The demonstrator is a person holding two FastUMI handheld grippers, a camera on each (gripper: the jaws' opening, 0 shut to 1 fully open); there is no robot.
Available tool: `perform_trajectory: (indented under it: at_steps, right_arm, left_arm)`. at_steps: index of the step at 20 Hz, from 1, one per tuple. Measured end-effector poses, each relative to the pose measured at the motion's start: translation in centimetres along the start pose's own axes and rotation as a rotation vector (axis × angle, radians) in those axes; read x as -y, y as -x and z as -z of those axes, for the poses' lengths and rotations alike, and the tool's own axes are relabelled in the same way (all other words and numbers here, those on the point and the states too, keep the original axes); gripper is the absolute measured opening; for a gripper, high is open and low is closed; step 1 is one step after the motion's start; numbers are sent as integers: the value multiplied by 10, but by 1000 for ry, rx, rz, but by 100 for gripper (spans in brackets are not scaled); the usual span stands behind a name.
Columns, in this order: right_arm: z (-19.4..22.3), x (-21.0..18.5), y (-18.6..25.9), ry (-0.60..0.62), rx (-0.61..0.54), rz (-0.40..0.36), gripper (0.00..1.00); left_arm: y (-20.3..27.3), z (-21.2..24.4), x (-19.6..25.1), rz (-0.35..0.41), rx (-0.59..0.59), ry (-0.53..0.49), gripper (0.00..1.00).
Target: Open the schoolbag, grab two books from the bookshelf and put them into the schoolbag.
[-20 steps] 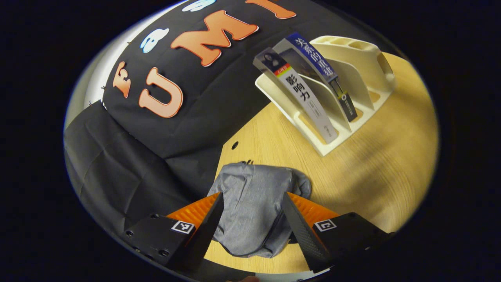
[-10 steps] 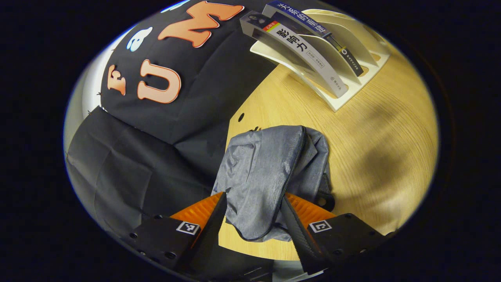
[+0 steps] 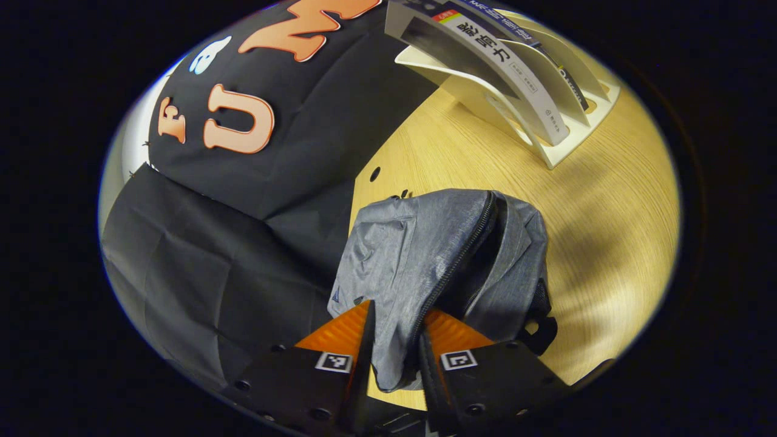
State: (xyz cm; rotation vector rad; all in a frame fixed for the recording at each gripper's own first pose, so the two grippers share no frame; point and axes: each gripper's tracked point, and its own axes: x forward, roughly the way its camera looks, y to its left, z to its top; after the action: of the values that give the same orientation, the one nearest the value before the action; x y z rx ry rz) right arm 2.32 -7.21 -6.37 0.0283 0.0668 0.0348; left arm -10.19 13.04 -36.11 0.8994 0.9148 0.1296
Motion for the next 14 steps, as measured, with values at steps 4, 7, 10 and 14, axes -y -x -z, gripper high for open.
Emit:
perform_trajectory:
  at_steps: [4, 7, 10, 14]
  right_arm:
    - [-2, -11, 3, -3, -9, -1, 97]
    - [-1, -26, 5, 19, -28, 2, 97]
    - [-3, -50, 6, 40, -54, 16, 97]
    - [-11, -89, 4, 58, -92, 45, 97]
  left_arm:
    - [-1, -4, -6, 70, 20, 28, 10]
    - [2, -4, 0, 195, 29, 52, 8]
    - [4, -8, -8, 309, 58, 67, 7]
    - [5, -9, -18, 478, 99, 69, 6]
